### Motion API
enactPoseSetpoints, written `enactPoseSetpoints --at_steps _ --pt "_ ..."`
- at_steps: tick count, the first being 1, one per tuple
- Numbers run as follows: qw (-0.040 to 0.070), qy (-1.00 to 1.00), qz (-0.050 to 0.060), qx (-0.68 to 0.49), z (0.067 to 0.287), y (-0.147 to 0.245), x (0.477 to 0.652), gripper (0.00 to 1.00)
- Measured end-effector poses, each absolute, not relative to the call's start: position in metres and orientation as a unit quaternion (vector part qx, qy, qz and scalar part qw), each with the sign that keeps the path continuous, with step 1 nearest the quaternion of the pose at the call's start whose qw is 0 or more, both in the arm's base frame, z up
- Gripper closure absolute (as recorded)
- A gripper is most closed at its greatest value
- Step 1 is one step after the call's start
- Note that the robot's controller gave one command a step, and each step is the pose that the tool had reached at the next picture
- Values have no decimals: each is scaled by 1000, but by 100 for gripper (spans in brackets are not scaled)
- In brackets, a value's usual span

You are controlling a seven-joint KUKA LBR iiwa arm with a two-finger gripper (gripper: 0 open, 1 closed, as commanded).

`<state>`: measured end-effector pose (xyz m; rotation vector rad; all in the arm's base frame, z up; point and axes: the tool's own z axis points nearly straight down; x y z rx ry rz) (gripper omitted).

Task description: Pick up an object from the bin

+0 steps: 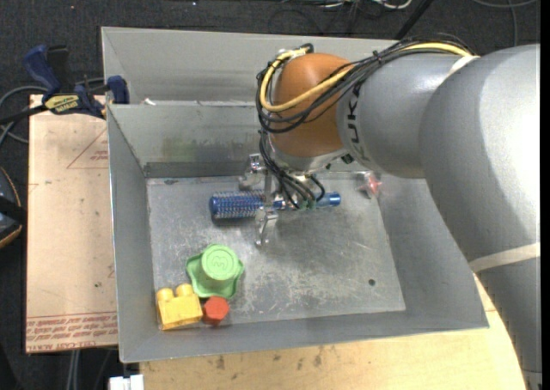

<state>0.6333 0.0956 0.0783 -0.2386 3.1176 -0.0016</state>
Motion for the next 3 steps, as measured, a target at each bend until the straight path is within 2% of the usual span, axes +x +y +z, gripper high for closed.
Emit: enactPoseSetpoints --at_steps 1,2,3 --pt "4 997 1 -75 81 96 636 0" --pt "5 997 2 -75 82 97 636 100" --pt "2 997 1 -74 115 97 637 100"
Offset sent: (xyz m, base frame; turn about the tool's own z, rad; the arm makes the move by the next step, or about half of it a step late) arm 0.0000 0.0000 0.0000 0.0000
